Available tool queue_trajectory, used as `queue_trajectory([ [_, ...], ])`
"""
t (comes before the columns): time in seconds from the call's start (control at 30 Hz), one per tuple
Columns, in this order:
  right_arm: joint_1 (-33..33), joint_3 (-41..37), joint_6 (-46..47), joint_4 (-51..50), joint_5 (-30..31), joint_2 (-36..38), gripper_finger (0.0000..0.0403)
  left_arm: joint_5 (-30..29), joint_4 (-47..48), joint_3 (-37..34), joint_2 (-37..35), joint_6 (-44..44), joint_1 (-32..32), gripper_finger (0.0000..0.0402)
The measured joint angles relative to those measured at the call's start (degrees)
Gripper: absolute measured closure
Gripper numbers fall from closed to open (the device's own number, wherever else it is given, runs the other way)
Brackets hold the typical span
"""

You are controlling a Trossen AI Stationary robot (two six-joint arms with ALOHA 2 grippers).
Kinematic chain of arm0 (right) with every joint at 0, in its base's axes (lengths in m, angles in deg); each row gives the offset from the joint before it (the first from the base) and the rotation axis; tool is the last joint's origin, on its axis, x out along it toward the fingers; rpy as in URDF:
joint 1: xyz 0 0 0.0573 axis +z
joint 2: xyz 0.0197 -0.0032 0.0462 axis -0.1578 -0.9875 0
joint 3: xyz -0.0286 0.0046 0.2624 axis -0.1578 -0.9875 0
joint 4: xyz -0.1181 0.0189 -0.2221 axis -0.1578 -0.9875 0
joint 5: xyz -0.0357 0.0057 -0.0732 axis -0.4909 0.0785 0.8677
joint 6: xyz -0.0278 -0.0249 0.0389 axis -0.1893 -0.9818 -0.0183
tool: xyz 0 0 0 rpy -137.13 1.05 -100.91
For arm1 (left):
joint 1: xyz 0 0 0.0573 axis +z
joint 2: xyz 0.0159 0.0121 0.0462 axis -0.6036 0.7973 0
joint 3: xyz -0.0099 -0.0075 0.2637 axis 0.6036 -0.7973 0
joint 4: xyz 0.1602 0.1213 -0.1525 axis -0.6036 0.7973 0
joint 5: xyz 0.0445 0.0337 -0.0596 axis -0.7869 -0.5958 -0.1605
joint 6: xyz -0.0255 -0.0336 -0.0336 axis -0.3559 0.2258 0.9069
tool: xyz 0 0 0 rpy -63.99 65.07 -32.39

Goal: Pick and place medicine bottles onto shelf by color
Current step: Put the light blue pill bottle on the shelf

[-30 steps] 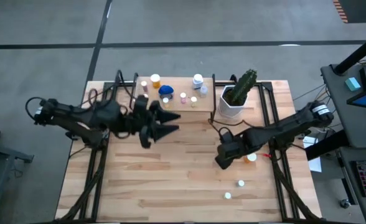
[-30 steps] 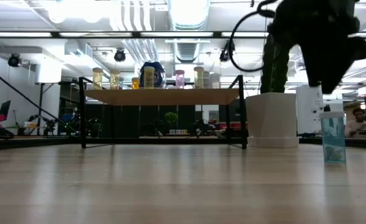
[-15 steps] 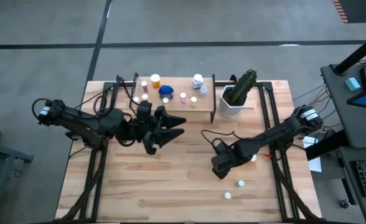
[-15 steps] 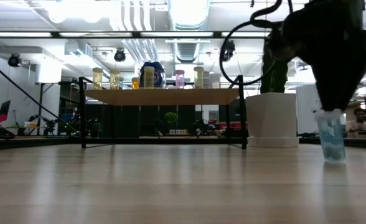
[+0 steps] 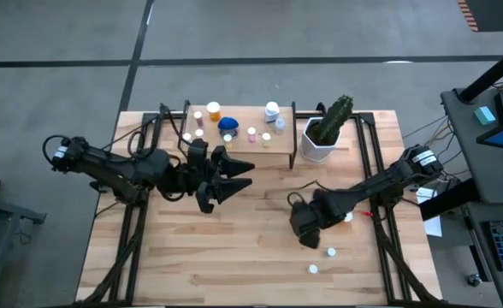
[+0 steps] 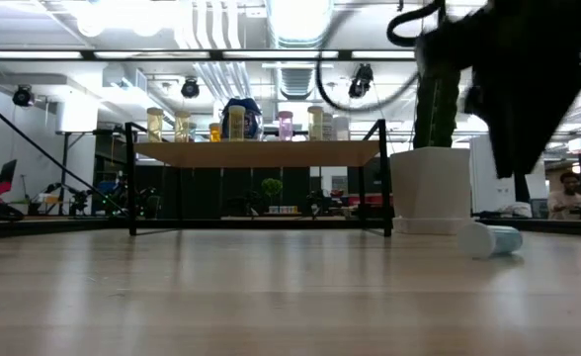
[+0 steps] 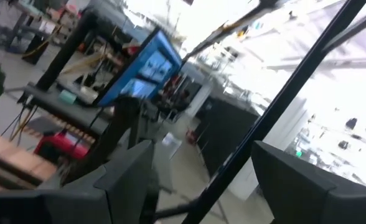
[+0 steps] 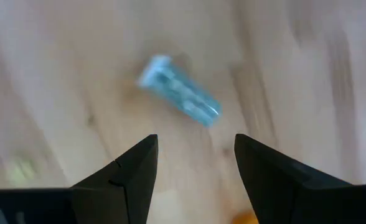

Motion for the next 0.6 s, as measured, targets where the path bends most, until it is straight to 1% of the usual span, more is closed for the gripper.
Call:
queue_trajectory([
  [0.07, 1.71, -0.71, -14.33, 3.2, 0.32, -0.05, 0.02, 0.5, 1.25, -0.68, 0.0, 0.49, 0.0, 0.0143],
  [0.13, 3.05, -2.27, -25.21, 8.26, 1.06, -0.37, 0.02, 0.6, 1.51, -1.38, 0.02, 0.49, -0.41, 0.0143],
  [0.23, 3.54, -5.39, -34.86, 15.2, 1.94, -1.74, 0.02, 0.62, 1.17, -1.98, 0.02, 0.77, -1.45, 0.0143],
  [0.33, 3.11, -7.64, -37.07, 17.89, 2.96, -3.65, 0.02, 0.73, 1.39, -2.08, 0.02, 1.93, -2.75, 0.0143],
  [0.47, 1.96, -8.96, -35.27, 18.26, 2.64, -6.09, 0.02, 0.77, 1.07, -2.06, 0.02, 1.89, -4.54, 0.0143],
  [0.6, 1.65, -9.07, -35.06, 18.65, 2.54, -7.81, 0.0204, 0.82, 1.2, -2.06, 0.02, 1.84, -5.01, 0.0143],
])
